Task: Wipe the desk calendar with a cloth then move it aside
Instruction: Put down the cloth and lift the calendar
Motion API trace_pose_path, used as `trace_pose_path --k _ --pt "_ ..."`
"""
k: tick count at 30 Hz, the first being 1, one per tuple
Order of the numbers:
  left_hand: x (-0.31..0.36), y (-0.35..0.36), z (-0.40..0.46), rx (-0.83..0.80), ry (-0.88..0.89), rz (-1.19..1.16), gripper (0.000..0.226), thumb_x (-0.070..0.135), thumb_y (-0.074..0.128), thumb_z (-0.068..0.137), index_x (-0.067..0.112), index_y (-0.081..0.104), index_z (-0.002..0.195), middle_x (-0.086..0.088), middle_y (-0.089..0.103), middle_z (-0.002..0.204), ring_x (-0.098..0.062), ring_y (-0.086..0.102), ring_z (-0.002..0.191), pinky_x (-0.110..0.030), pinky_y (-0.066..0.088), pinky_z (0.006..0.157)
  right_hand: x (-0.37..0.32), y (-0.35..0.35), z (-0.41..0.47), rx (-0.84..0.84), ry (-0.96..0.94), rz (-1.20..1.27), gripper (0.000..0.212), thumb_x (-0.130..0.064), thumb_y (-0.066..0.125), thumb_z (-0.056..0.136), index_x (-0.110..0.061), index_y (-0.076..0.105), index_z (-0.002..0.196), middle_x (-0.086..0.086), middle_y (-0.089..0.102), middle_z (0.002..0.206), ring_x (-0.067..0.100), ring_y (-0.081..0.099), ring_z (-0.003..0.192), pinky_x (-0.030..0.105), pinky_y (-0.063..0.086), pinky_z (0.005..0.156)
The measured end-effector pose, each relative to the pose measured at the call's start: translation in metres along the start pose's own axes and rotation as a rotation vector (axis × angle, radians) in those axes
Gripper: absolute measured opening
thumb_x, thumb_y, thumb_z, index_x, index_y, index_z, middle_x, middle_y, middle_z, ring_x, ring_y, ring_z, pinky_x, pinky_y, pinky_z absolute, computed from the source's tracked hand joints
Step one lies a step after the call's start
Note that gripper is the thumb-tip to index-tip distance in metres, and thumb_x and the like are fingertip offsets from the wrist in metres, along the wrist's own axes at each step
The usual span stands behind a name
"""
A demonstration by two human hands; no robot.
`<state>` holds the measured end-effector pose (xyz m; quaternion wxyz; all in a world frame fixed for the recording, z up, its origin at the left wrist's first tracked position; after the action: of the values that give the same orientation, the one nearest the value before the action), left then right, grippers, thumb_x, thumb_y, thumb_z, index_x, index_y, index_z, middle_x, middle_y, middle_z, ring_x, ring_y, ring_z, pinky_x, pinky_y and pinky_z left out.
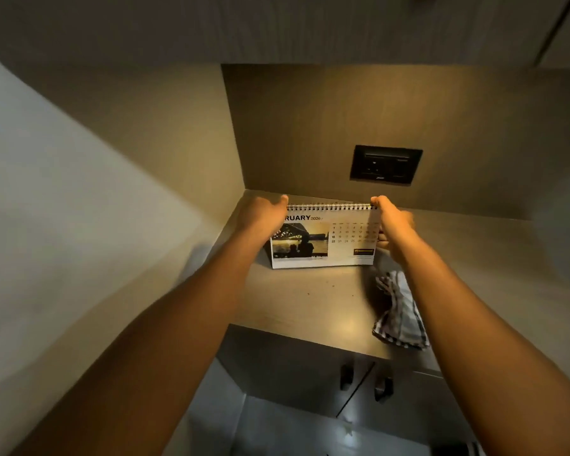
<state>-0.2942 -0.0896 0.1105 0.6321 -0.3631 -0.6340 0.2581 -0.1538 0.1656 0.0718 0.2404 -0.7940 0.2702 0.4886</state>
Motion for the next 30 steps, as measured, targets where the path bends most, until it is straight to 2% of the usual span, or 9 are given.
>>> trace_pose_path --k 4,5,8,12,16,18,23,27,30 --pt "-0.018 -0.018 0.036 -0.002 -0.114 -0.173 0.040 0.051 0.052 0.091 0.016 0.071 0.089 -0.004 0.074 0.090 -0.021 0.068 0.077 -0.035 0.057 0.070 -0.009 0.043 -0.001 -0.004 0.017 0.058 0.040 -0.049 0.065 0.073 -0.017 0.064 0.095 0.010 0.074 0.106 0.032 0.068 0.102 0.053 0.054 0.098" --pt "-0.023 -0.023 0.043 0.006 -0.129 -0.208 0.037 0.049 0.053 0.091 0.017 0.071 0.087 -0.004 0.075 0.090 -0.020 0.068 0.076 -0.035 0.059 0.069 -0.012 0.055 0.000 -0.003 0.022 0.067 0.040 -0.049 0.065 0.072 -0.016 0.062 0.095 0.010 0.073 0.108 0.033 0.066 0.103 0.054 0.053 0.099" --pt "-0.034 -0.043 0.053 0.026 -0.133 -0.131 0.046 0.058 0.044 0.089 0.020 0.069 0.082 0.002 0.075 0.080 -0.015 0.066 0.065 -0.027 0.047 0.055 -0.018 0.084 0.009 -0.001 0.032 0.088 0.039 -0.050 0.065 0.068 -0.017 0.060 0.089 0.011 0.073 0.106 0.033 0.066 0.102 0.055 0.053 0.097" --pt "-0.034 -0.058 0.068 0.038 -0.128 -0.017 0.055 0.058 0.030 0.088 0.018 0.068 0.093 -0.002 0.073 0.083 -0.024 0.068 0.077 -0.036 0.056 0.078 -0.028 0.111 0.019 -0.013 0.055 0.128 0.028 -0.045 0.068 0.073 -0.019 0.059 0.081 0.010 0.074 0.093 0.032 0.068 0.089 0.053 0.058 0.087" --pt "-0.034 -0.058 0.085 0.029 -0.187 -0.142 0.044 0.042 0.040 0.099 0.007 0.067 0.104 -0.010 0.075 0.094 -0.024 0.071 0.081 -0.028 0.056 0.068 -0.034 0.125 0.029 -0.022 0.065 0.140 0.026 -0.042 0.069 0.080 -0.019 0.057 0.083 0.009 0.073 0.086 0.029 0.067 0.081 0.045 0.057 0.066" --pt "-0.032 -0.057 0.087 0.028 -0.194 -0.174 0.042 0.038 0.040 0.101 0.004 0.065 0.109 -0.013 0.074 0.099 -0.024 0.071 0.085 -0.027 0.055 0.067 -0.034 0.128 0.031 -0.019 0.063 0.142 0.026 -0.041 0.069 0.080 -0.019 0.056 0.082 0.009 0.072 0.086 0.028 0.067 0.080 0.044 0.056 0.064" --pt "-0.029 -0.058 0.088 0.008 -0.162 -0.118 0.042 0.032 0.038 0.104 0.002 0.062 0.122 -0.018 0.068 0.117 -0.031 0.067 0.103 -0.037 0.057 0.089 -0.034 0.125 0.035 -0.006 0.032 0.121 0.035 -0.046 0.073 0.079 -0.017 0.056 0.084 0.010 0.072 0.100 0.032 0.068 0.093 0.047 0.059 0.084" --pt "-0.033 -0.063 0.075 0.071 -0.130 -0.032 0.054 0.044 0.034 0.104 0.002 0.060 0.125 -0.016 0.069 0.118 -0.029 0.066 0.102 -0.030 0.047 0.066 -0.033 0.115 0.026 -0.038 -0.029 0.009 0.067 -0.066 0.078 0.068 -0.011 0.056 0.099 0.006 0.063 0.104 0.025 0.058 0.094 0.038 0.051 0.084" --pt "-0.039 -0.069 0.044 0.192 -0.106 0.023 0.067 0.056 0.036 0.101 0.000 0.053 0.134 -0.018 0.066 0.122 -0.029 0.066 0.103 -0.031 0.051 0.066 -0.028 0.077 0.012 0.049 -0.166 -0.150 0.086 -0.067 0.074 0.072 -0.010 0.055 0.133 0.013 0.063 0.127 0.028 0.059 0.116 0.044 0.047 0.106"
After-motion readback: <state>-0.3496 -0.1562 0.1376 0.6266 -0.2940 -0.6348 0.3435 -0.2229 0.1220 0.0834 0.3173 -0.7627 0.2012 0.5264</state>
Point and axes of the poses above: each hand's wrist, its own z-axis towards the middle knuckle, its own y-axis out of the palm, x = y × z, the point moved 7 cm from there along z, towards the middle knuckle
